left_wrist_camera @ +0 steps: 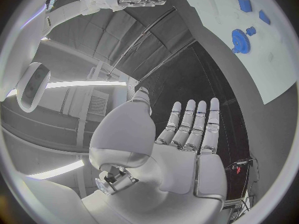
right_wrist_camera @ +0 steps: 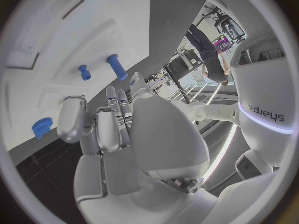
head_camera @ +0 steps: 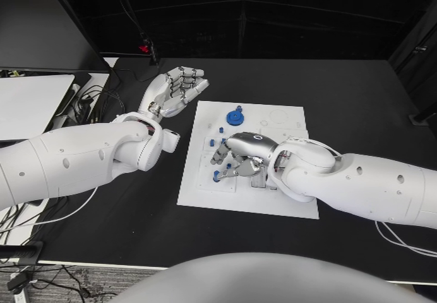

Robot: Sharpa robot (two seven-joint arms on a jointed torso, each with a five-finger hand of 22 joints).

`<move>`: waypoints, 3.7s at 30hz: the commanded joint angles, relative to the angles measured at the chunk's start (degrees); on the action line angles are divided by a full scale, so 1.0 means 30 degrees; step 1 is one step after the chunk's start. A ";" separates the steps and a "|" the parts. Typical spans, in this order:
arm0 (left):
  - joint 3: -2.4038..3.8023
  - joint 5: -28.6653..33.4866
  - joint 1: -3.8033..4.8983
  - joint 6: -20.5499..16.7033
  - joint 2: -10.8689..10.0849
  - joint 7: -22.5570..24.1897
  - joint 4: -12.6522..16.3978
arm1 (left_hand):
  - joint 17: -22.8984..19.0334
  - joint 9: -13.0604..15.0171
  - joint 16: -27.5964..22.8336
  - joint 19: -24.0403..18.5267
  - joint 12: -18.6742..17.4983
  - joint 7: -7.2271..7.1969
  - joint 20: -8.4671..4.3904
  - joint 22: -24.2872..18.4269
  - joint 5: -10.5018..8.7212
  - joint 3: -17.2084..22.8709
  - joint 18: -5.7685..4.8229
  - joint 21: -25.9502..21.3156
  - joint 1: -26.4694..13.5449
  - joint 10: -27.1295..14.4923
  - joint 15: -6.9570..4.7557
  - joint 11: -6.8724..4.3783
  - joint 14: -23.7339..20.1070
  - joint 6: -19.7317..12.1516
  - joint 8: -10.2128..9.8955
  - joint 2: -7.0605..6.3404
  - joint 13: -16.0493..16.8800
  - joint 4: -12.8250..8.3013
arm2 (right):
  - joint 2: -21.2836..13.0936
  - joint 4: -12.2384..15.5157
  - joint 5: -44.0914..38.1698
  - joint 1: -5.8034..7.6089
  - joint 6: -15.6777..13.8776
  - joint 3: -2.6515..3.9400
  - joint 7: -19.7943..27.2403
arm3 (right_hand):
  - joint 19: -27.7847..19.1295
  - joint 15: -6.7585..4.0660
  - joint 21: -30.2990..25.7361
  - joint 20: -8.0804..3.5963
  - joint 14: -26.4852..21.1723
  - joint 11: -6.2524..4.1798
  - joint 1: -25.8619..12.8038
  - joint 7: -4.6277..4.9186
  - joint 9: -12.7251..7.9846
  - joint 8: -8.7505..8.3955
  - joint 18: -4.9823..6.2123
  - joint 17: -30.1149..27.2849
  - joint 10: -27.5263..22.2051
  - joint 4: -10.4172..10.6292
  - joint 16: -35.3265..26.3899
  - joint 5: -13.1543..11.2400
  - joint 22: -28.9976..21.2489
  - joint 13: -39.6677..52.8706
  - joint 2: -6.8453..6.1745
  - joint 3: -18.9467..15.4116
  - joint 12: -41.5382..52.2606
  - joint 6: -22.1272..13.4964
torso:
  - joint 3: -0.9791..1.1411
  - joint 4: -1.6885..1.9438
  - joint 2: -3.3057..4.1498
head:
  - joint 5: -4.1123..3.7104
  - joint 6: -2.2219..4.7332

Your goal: Assemble the parts on the task board

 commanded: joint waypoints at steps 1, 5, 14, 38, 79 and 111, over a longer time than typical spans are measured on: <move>0.0018 0.0013 0.0027 0.0151 0.0066 0.2196 -0.0054 | -0.0034 -0.0018 0.0069 0.0058 0.0108 0.2659 -0.0007 -0.0025 0.0043 -0.0147 -0.0186 0.0104 0.0054 -0.0088 -0.0018 0.0015 -0.0116 -0.0174 0.0077 0.0201 -0.0024 -0.0016 | -0.0918 0.0753 0.4299 0.0089 -0.2966 0.0024 0.1673 | 0.0009 0.0059 -0.0203 0.0077 0.0318 0.0041 -0.0706 0.0058 -0.0062 -0.0191 0.0255 0.0150 -0.0333 0.0092 -0.0024 -0.0051 0.0133 -0.0018 -0.0057 -0.0362 0.0096 -0.0334 | -0.0053 0.0003 -0.0091 | -0.0153 0.0003; 0.0018 0.0014 0.0027 0.0171 0.0126 0.2207 -0.0117 | -0.0040 -0.0020 0.0072 0.0057 0.0110 0.2659 -0.0007 -0.0027 0.0043 -0.0159 -0.0186 0.0104 0.0052 -0.0091 -0.0018 0.0015 -0.0117 -0.0176 0.0079 0.0190 -0.0025 -0.0013 | -0.2969 0.1968 0.8992 0.0660 -0.4489 0.0032 0.2790 | -0.1619 0.0296 -0.2481 0.0283 -0.0906 0.0277 -0.2006 0.0266 -0.0107 -0.0326 0.0741 -0.2885 -0.1277 -0.0060 -0.1403 0.0348 -0.1437 0.0001 -0.0032 -0.0890 0.0263 -0.1273 | -0.0116 0.0017 -0.0173 | -0.0352 0.0003; 0.0018 0.0018 0.0029 0.0156 0.0427 0.2175 -0.0252 | -0.0056 -0.0027 0.0081 0.0055 0.0118 0.2659 -0.0007 -0.0034 0.0040 -0.0189 -0.0187 0.0104 0.0043 -0.0098 -0.0017 0.0016 -0.0123 -0.0181 0.0085 0.0164 -0.0026 -0.0006 | -0.7301 0.3856 1.5141 0.1226 -0.3526 0.0000 0.2433 | -0.7180 0.0331 -0.9649 0.0419 -0.6178 0.0069 -0.4234 0.0189 -0.0019 -0.0003 0.2002 -1.1517 -0.1675 0.0077 -0.6187 0.0942 -0.6010 0.0889 0.1523 -0.1945 0.2428 -0.4440 | -0.0224 0.0005 -0.0223 | -0.1300 0.0003; 0.0018 0.0020 0.0016 0.0133 0.0765 0.2154 -0.0498 | -0.0075 -0.0036 0.0096 0.0055 0.0130 0.2660 -0.0007 -0.0042 0.0037 -0.0210 -0.0186 0.0106 0.0041 -0.0103 -0.0017 0.0016 -0.0122 -0.0185 0.0094 0.0162 -0.0026 -0.0002 | -1.1569 0.5558 0.9374 0.1199 -0.4589 -0.1770 -0.3359 | 0.2910 0.0643 0.5338 0.0860 0.1985 -0.0022 -0.6404 -0.0046 0.3162 1.3168 -0.1219 0.9845 0.9811 0.0205 0.3211 0.4304 0.4599 2.8737 0.1821 -0.5899 2.7654 -0.7354 | -0.0542 -0.0201 -0.0340 | -0.3851 0.0003; 0.0018 0.0020 0.0011 0.0213 0.0051 0.2184 -0.0370 | -0.0106 -0.0048 0.0119 0.0048 0.0148 0.2660 -0.0006 -0.0056 0.0045 -0.0221 -0.0189 0.0105 0.0056 -0.0114 -0.0016 0.0017 -0.0129 -0.0191 0.0109 0.0201 -0.0026 -0.0003 | -0.8661 0.5590 0.2468 0.0406 -0.1184 -0.1822 -1.1968 | 0.3622 -0.0127 0.6135 0.0037 0.1985 -0.0625 -0.8220 -0.0700 0.2478 1.2508 -0.1478 0.9845 0.9811 0.0204 0.3211 0.5817 0.5032 2.8737 0.0295 -0.3438 2.7654 -0.4978 | -0.0792 -0.0438 -0.0373 | -0.4243 0.0003; 0.0018 0.0020 -0.0012 0.0162 0.0001 0.2137 -0.0383 | -0.0147 -0.0060 0.0158 0.0041 0.0183 0.2659 -0.0006 -0.0074 0.0076 -0.0226 -0.0192 0.0106 0.0103 -0.0112 -0.0016 0.0015 -0.0128 -0.0182 0.0139 0.0269 -0.0024 -0.0011 | -0.7656 0.5017 0.3167 0.0383 0.0020 -0.1819 -1.2051 | 0.3622 -0.0218 0.6135 -0.0064 0.1985 -0.0744 -0.8305 -0.0815 0.2336 1.2200 -0.1478 0.9845 0.9811 0.0196 0.3211 0.5330 0.5032 2.8737 0.0769 -0.3283 2.7654 -0.4486 | -0.0842 -0.0461 -0.0401 | -0.3976 0.0003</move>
